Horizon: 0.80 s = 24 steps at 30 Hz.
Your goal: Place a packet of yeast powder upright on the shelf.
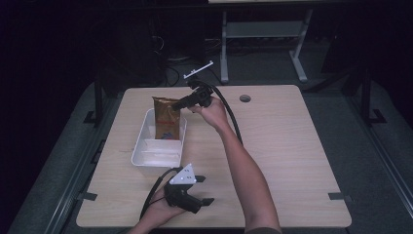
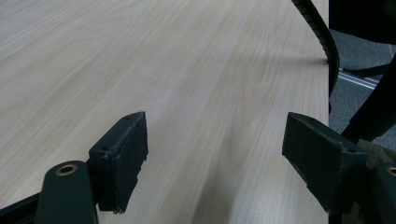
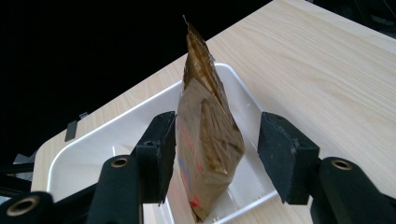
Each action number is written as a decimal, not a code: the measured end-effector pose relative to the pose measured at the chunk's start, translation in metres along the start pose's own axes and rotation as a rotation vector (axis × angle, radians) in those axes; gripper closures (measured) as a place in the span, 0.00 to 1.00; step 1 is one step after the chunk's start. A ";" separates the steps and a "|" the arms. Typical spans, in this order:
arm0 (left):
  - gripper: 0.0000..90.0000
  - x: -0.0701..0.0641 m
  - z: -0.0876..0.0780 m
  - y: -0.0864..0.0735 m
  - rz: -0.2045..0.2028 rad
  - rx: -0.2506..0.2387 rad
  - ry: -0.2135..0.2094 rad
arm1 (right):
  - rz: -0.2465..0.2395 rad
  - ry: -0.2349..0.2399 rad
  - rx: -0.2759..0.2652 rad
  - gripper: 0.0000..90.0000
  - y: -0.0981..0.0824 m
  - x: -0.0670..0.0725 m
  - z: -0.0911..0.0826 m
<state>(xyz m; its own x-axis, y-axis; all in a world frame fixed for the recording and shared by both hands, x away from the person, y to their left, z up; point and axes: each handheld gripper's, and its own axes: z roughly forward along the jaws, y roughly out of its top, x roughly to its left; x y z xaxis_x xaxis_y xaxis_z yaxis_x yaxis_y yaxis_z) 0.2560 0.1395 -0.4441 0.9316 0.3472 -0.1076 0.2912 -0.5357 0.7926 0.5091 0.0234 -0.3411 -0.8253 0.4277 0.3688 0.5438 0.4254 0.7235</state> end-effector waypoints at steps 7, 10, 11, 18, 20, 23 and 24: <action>0.23 0.001 0.000 0.000 -0.002 -0.002 0.004 | 0.010 -0.003 -0.012 0.49 -0.007 -0.003 -0.012; 0.23 0.000 -0.001 0.000 -0.003 -0.004 0.005 | 0.017 -0.004 -0.019 0.48 -0.012 -0.005 -0.018; 0.23 0.000 -0.001 0.000 -0.003 -0.004 0.005 | 0.022 -0.005 -0.018 0.47 -0.014 -0.006 -0.021; 0.22 0.000 0.000 0.001 0.000 -0.002 0.004 | 0.029 -0.002 -0.034 0.46 -0.021 -0.008 -0.036; 0.22 0.000 0.000 0.001 -0.001 -0.001 0.005 | 0.031 -0.003 -0.038 0.45 -0.024 -0.008 -0.040; 0.22 0.000 0.000 0.001 -0.004 -0.004 0.007 | 0.032 -0.003 -0.042 0.45 -0.028 -0.009 -0.046; 0.21 0.000 0.000 0.001 -0.004 -0.003 0.007 | 0.038 0.000 -0.040 0.45 -0.030 -0.009 -0.047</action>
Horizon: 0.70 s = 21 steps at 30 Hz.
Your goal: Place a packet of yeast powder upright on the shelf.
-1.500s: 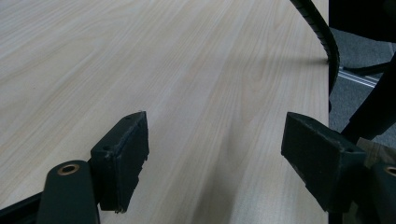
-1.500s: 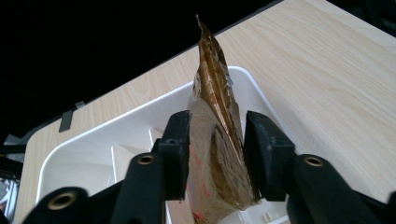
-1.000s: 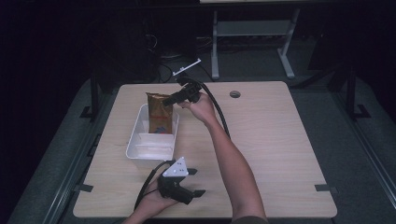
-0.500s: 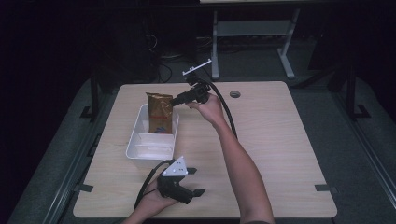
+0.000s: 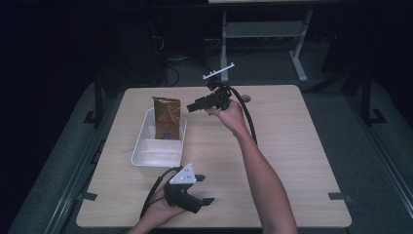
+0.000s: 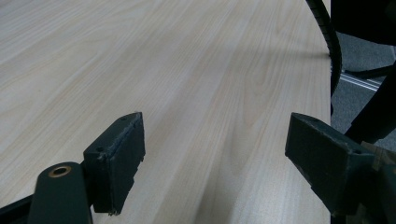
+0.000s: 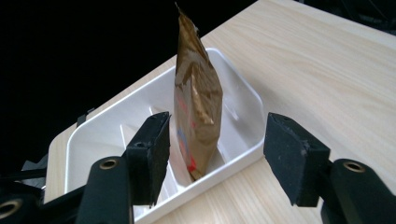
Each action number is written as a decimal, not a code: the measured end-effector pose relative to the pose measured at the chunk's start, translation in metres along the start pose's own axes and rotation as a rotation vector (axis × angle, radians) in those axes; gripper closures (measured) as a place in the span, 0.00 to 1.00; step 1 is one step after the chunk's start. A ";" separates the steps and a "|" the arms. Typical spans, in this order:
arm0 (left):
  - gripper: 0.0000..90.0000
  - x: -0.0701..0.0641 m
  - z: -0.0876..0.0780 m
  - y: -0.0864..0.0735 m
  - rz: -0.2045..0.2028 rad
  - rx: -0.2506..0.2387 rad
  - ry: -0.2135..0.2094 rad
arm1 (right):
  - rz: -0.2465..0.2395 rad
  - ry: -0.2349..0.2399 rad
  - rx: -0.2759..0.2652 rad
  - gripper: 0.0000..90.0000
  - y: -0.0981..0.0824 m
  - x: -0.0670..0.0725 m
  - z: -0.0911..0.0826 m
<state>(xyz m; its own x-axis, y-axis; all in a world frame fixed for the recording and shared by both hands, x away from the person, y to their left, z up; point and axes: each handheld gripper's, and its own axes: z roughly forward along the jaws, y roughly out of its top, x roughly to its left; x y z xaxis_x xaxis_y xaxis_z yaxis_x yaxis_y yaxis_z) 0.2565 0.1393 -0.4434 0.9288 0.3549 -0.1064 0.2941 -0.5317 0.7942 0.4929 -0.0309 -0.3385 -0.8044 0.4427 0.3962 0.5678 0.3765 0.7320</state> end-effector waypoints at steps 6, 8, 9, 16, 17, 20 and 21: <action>0.20 0.000 0.000 0.000 -0.001 0.000 0.001 | 0.012 -0.004 -0.009 0.44 -0.010 -0.003 -0.013; 0.20 0.000 0.000 0.000 -0.001 0.000 0.002 | 0.018 -0.004 -0.011 0.43 -0.014 -0.004 -0.018; 0.20 0.000 0.000 0.000 -0.001 0.000 0.001 | 0.018 -0.004 -0.011 0.43 -0.014 -0.004 -0.018; 0.20 0.001 0.000 0.000 -0.001 -0.001 0.005 | 0.029 -0.005 -0.024 0.42 -0.025 -0.006 -0.031; 0.20 0.001 -0.001 0.000 -0.002 -0.001 0.006 | 0.030 -0.006 -0.024 0.42 -0.027 -0.006 -0.033; 0.20 0.001 -0.001 0.000 -0.007 -0.004 0.003 | 0.038 -0.006 -0.025 0.42 -0.032 -0.008 -0.038; 0.20 0.001 -0.001 0.000 -0.007 -0.005 0.003 | 0.041 -0.006 -0.027 0.42 -0.034 -0.009 -0.040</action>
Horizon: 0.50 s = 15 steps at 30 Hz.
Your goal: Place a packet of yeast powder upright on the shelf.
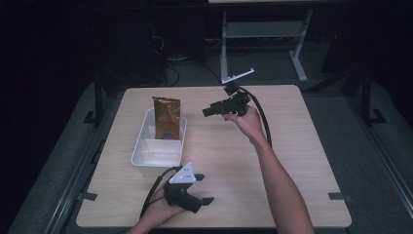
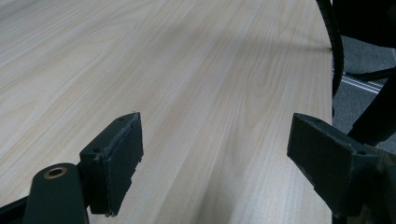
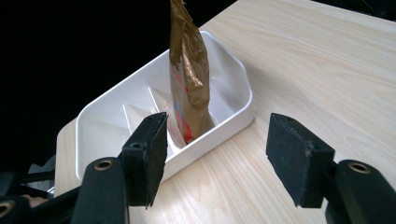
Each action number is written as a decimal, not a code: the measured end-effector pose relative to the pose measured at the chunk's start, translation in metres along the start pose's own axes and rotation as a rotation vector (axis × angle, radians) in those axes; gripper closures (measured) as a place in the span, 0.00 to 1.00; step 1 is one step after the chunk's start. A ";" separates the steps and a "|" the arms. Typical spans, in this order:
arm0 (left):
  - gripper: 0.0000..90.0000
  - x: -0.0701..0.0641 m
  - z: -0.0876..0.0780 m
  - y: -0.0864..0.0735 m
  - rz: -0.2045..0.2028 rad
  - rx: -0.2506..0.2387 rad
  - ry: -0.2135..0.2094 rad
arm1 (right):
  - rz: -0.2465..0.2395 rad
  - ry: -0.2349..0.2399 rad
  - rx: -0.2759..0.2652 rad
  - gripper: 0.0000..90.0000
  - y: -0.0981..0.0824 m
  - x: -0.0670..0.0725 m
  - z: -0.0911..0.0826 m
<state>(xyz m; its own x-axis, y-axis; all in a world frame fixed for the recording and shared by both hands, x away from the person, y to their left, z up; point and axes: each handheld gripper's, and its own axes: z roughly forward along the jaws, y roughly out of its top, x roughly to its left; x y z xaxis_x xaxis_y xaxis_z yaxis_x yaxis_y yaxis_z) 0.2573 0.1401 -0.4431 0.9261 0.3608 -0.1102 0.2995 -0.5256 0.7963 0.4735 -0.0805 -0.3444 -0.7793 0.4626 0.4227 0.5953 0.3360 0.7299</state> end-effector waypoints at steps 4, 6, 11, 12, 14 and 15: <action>0.20 0.000 0.000 0.000 0.000 0.001 0.001 | 0.003 0.003 -0.015 0.42 -0.005 -0.002 -0.007; 0.20 0.001 0.000 0.000 0.002 0.002 0.002 | 0.008 0.002 -0.014 0.41 -0.008 -0.002 -0.011; 0.20 0.001 0.000 0.000 0.001 0.001 0.001 | 0.006 0.002 -0.025 0.40 -0.013 0.000 -0.018; 0.20 0.001 0.000 0.000 0.002 0.002 0.001 | 0.008 0.001 -0.023 0.40 -0.014 0.000 -0.020; 0.20 0.001 0.000 0.000 0.000 0.001 0.002 | 0.005 0.000 -0.026 0.40 -0.017 0.001 -0.022; 0.20 0.001 0.000 0.000 0.001 0.001 0.003 | 0.005 -0.002 -0.025 0.40 -0.018 0.001 -0.023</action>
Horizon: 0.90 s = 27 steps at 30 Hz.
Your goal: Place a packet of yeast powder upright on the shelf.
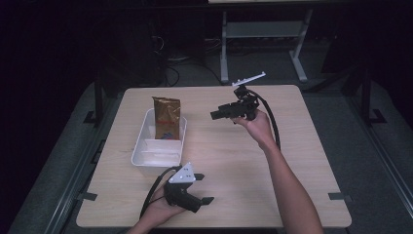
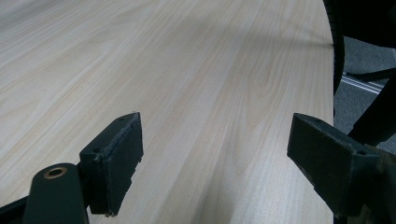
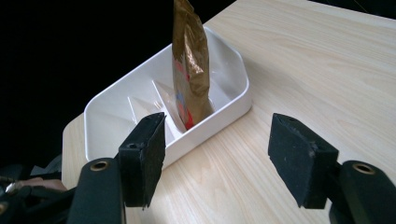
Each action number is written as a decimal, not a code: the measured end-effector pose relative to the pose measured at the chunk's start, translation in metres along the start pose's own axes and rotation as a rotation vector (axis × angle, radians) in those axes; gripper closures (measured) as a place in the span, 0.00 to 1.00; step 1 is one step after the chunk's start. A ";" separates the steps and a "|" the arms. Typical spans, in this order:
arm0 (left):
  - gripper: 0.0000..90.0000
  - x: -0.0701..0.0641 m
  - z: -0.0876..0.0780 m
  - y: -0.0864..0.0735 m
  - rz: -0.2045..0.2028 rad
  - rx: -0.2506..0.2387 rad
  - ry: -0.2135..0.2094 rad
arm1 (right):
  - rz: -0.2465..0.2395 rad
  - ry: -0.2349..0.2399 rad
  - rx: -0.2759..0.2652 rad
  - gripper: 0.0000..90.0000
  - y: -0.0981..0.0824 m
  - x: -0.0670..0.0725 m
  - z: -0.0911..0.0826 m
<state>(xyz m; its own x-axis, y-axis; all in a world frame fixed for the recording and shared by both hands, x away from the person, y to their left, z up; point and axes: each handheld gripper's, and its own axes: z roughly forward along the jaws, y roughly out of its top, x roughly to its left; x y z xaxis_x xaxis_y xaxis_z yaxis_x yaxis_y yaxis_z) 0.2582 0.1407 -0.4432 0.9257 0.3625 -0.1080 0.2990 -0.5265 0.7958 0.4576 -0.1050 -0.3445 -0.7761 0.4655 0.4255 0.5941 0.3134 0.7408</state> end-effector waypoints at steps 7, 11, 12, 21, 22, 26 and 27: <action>0.20 0.000 0.000 0.000 -0.002 0.001 0.000 | 0.009 -0.009 -0.003 0.38 -0.009 -0.002 -0.011; 0.20 0.000 0.000 0.000 -0.003 -0.001 0.001 | 0.009 -0.014 -0.014 0.38 -0.014 -0.002 -0.016; 0.20 0.000 0.000 0.000 -0.003 0.000 0.000 | 0.010 -0.015 -0.017 0.38 -0.015 -0.002 -0.017; 0.20 0.000 0.000 0.000 -0.001 -0.001 0.002 | 0.017 -0.019 -0.009 0.37 -0.029 -0.003 -0.027; 0.20 0.001 0.000 0.000 -0.001 0.000 0.002 | 0.020 -0.020 -0.011 0.37 -0.031 -0.003 -0.028; 0.20 0.000 0.001 0.000 0.000 0.001 0.002 | 0.031 -0.019 -0.009 0.37 -0.039 -0.005 -0.034; 0.20 0.000 0.001 0.000 0.000 0.001 0.002 | 0.030 -0.022 -0.016 0.37 -0.041 -0.005 -0.035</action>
<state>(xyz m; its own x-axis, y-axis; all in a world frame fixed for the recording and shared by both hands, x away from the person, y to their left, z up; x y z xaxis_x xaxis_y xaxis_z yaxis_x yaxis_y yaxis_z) 0.2586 0.1404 -0.4439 0.9252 0.3640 -0.1071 0.2994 -0.5270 0.7954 0.4293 -0.1493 -0.3586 -0.7528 0.4930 0.4362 0.6136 0.2856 0.7362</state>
